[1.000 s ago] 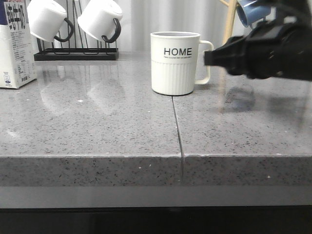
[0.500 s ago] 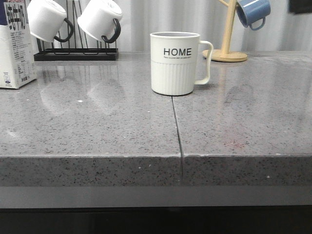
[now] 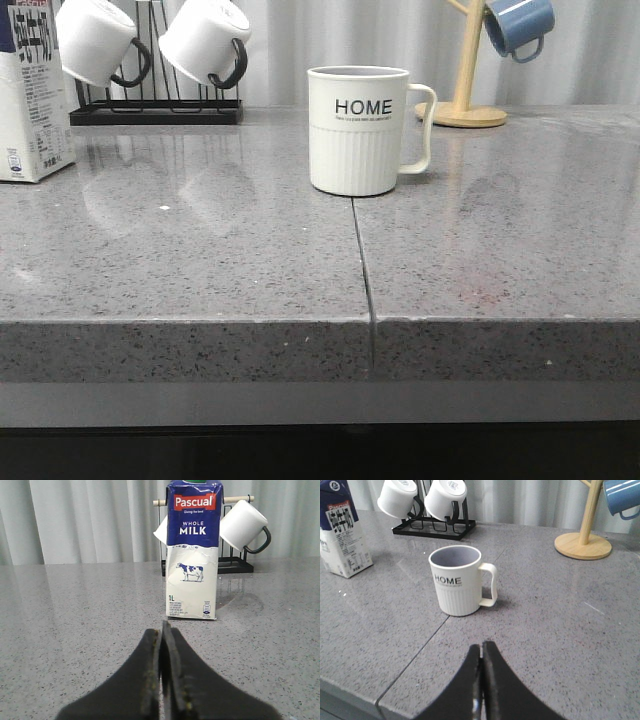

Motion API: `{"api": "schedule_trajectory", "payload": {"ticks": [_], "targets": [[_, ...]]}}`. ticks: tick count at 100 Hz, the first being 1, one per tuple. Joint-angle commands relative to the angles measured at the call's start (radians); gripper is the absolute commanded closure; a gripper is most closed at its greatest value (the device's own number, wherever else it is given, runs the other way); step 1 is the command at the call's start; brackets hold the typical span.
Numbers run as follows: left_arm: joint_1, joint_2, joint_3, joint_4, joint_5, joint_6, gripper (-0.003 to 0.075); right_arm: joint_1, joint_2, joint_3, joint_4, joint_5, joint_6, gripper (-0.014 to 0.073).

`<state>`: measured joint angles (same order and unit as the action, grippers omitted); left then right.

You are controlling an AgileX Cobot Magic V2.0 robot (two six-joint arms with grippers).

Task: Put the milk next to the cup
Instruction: 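Move the left gripper to the Pascual milk carton and grasp it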

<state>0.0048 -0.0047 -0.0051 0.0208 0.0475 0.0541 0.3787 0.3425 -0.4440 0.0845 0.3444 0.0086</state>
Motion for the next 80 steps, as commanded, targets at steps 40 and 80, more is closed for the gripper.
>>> {"api": "schedule_trajectory", "payload": {"ticks": [40, 80], "targets": [[0.002, -0.03, 0.043, 0.002, -0.082, -0.004, 0.0741, -0.005, -0.236, 0.064, -0.002, 0.027, -0.009, 0.0658], [0.002, 0.034, -0.151, 0.044, 0.069, -0.004, 0.0741, -0.005, -0.236, 0.064, -0.002, 0.027, -0.009, 0.0658]]}}
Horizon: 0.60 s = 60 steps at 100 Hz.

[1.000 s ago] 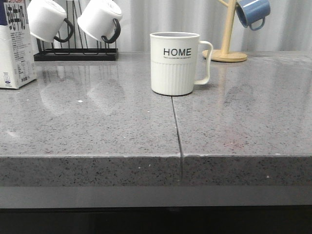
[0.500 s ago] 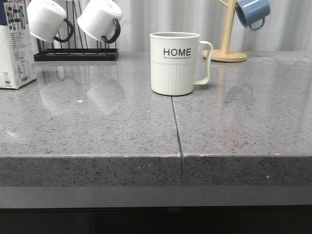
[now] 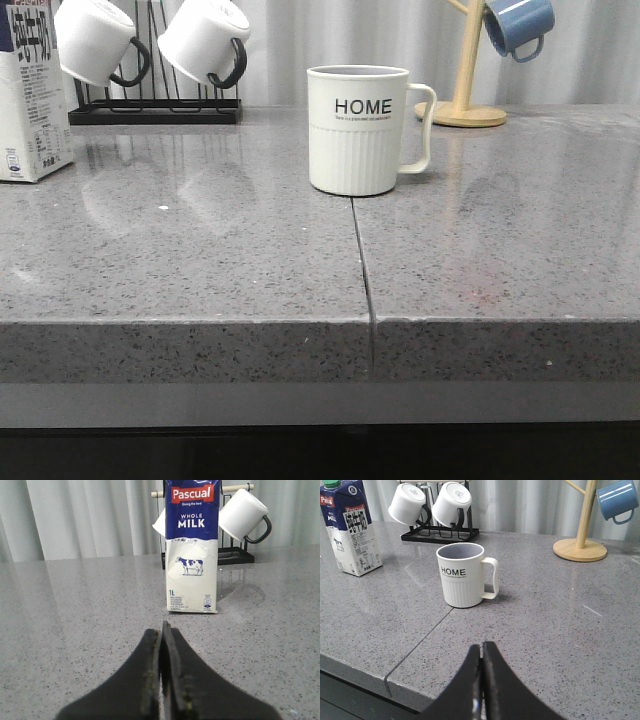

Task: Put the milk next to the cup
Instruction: 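Move the left gripper to the Pascual milk carton and grasp it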

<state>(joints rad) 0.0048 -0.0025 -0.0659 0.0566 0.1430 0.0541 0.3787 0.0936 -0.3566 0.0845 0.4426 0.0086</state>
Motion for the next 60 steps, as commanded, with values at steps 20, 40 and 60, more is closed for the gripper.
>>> {"api": "schedule_trajectory", "payload": {"ticks": [20, 40, 60], "targets": [[0.002, 0.191, -0.211, 0.017, 0.048, -0.004, 0.0741, -0.005, 0.013, -0.024, -0.002, -0.072, -0.009, 0.0658], [0.002, 0.357, -0.289, 0.035, 0.042, -0.004, 0.0681, -0.005, 0.013, -0.024, -0.002, -0.072, -0.009, 0.0658], [0.002, 0.501, -0.324, 0.035, -0.067, -0.004, 0.0241, -0.005, 0.013, -0.024, -0.002, -0.072, -0.009, 0.0658]]}}
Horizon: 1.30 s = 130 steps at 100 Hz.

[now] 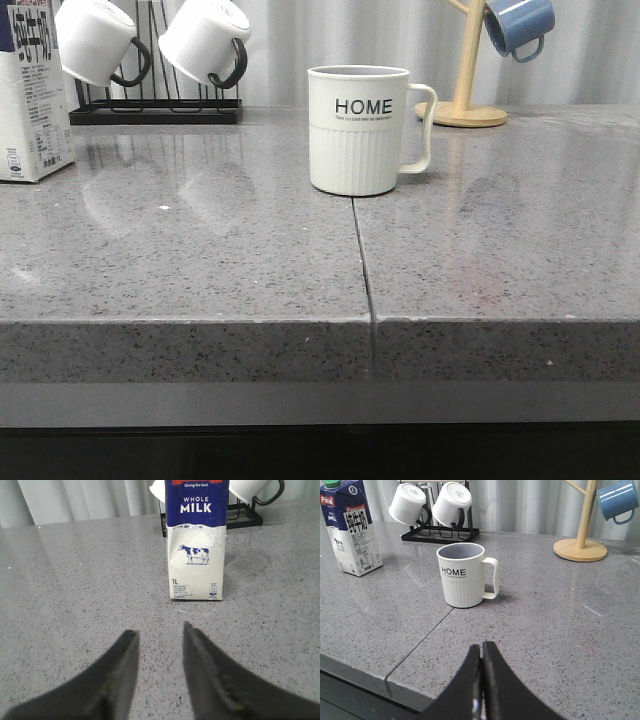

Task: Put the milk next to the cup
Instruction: 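Move the left gripper to the Pascual milk carton and grasp it, then lift the milk carton and carry it toward the mug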

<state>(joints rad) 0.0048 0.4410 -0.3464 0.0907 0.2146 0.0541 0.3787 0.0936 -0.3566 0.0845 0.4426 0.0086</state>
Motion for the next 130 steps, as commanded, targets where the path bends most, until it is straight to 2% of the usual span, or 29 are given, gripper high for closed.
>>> {"api": "schedule_trajectory", "payload": {"ticks": [1, 8, 13, 36, 50, 72, 130], "targets": [[0.002, 0.062, -0.044, 0.001, -0.153, -0.004, 0.0209, -0.005, 0.013, -0.024, -0.002, -0.072, -0.009, 0.0658], [0.004, 0.106, -0.044, 0.007, -0.223, -0.004, 0.0099, -0.005, 0.013, -0.024, -0.002, -0.072, -0.009, 0.0658], [0.004, 0.14, -0.044, 0.002, -0.28, -0.006, 0.0067, -0.005, 0.013, -0.024, -0.002, -0.072, -0.009, 0.0658], [-0.007, 0.345, -0.058, -0.084, -0.512, -0.013, 0.0063, -0.005, 0.013, -0.024, -0.002, -0.072, -0.009, 0.0658], [-0.053, 0.453, -0.122, -0.132, -0.534, -0.013, 0.0063, -0.005, 0.013, -0.024, -0.002, -0.072, -0.009, 0.0658], [-0.073, 0.602, -0.224, -0.127, -0.537, -0.013, 0.0063, -0.005, 0.013, -0.024, -0.002, -0.072, -0.009, 0.0658], [-0.125, 0.832, -0.402, -0.138, -0.567, -0.013, 0.0063, -0.005, 0.013, -0.024, -0.002, -0.072, -0.009, 0.0658]]}}
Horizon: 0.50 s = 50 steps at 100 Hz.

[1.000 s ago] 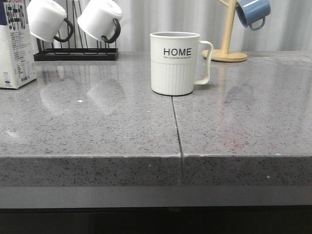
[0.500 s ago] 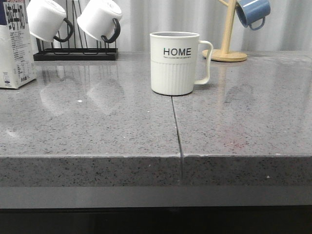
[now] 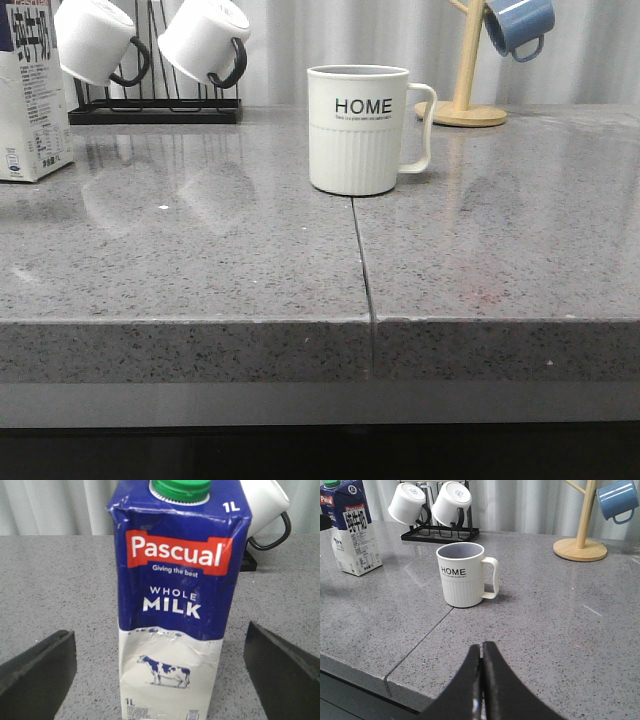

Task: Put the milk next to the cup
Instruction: 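Lift the milk carton and carry it toward the mug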

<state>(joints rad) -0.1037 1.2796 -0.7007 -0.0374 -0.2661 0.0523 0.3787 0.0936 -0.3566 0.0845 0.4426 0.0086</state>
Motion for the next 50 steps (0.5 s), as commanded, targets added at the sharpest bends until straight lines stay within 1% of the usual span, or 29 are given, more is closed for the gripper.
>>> {"api": "schedule_trajectory", "payload": {"ticks": [1, 24, 50], "targets": [[-0.018, -0.002, -0.05, -0.013, -0.086, -0.012, 0.0063, -0.005, 0.013, -0.024, -0.002, -0.072, -0.009, 0.0658], [-0.021, 0.054, -0.088, -0.018, -0.116, -0.012, 0.0063, -0.005, 0.013, -0.024, -0.002, -0.072, -0.009, 0.0658], [-0.007, 0.178, -0.188, -0.018, -0.149, -0.012, 0.0064, -0.005, 0.013, -0.024, -0.002, -0.072, -0.009, 0.0658]]}}
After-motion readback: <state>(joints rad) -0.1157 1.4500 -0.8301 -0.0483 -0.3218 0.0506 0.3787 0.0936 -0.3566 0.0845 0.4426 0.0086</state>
